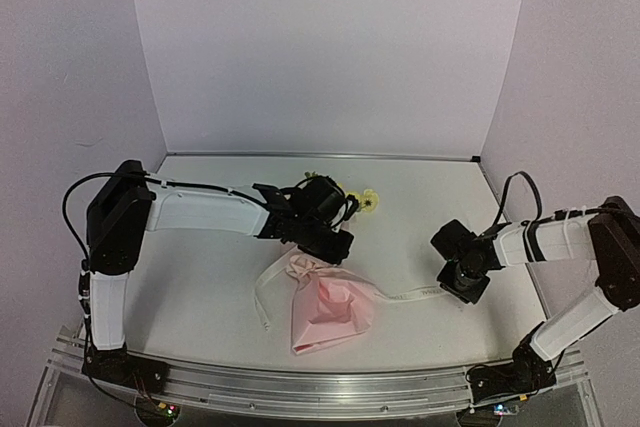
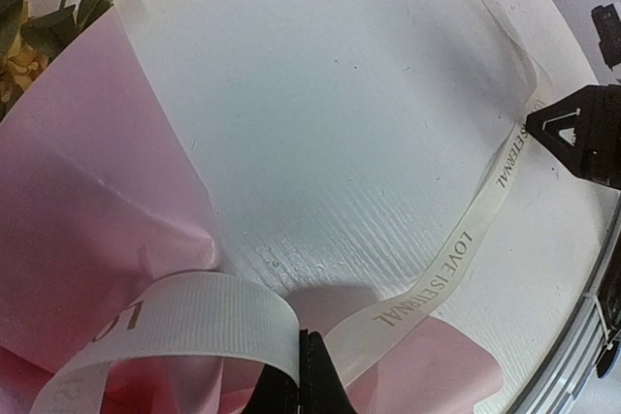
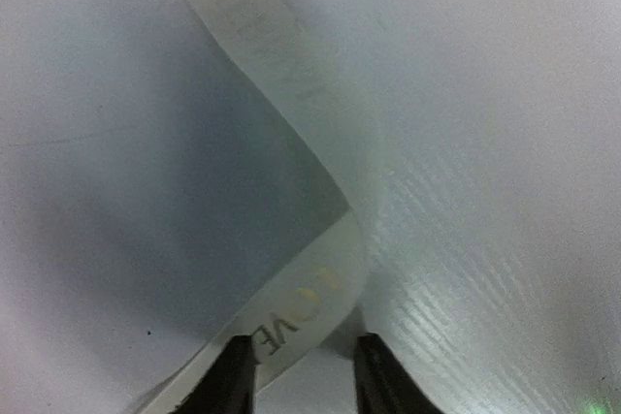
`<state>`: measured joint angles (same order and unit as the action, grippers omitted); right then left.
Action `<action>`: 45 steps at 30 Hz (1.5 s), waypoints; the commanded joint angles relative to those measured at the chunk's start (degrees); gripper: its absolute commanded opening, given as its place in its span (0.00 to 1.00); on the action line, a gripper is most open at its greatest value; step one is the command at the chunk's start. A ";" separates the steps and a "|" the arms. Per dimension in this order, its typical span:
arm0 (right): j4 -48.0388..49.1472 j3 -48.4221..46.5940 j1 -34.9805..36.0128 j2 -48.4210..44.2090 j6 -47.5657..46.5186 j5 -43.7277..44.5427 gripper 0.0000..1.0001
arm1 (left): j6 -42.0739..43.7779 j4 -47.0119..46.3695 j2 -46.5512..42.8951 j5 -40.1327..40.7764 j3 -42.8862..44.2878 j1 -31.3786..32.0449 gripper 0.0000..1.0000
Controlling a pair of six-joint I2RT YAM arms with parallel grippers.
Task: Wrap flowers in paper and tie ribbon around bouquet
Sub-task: Pick up the right side of the half-tied ribbon from the center of the board, then place the right side of the half-tied ribbon on the folded bouquet.
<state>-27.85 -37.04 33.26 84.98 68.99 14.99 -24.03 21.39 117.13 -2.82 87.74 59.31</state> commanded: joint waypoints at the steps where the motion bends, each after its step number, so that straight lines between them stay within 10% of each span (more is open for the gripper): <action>1: 2.63 -2.21 -0.68 0.80 -0.57 1.18 0.18 | 0.70 -3.01 -6.19 -1.14 -2.51 0.19 0.00; 4: 2.58 -5.49 -0.74 0.52 -2.80 2.01 0.00 | 1.31 -5.01 -8.98 -2.79 -5.14 0.18 0.00; 34: -1.76 -62.40 11.38 21.72 -17.12 -24.23 0.00 | 5.74 -18.18 -14.89 -16.69 -15.90 0.11 0.00; 45: -1.77 -64.99 11.56 25.79 -20.55 -36.51 0.00 | 5.34 -27.03 -13.77 -19.25 -22.04 -1.41 0.11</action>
<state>-29.48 -101.25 45.08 110.63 50.82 -15.93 -18.33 2.06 103.37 -20.93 67.45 59.13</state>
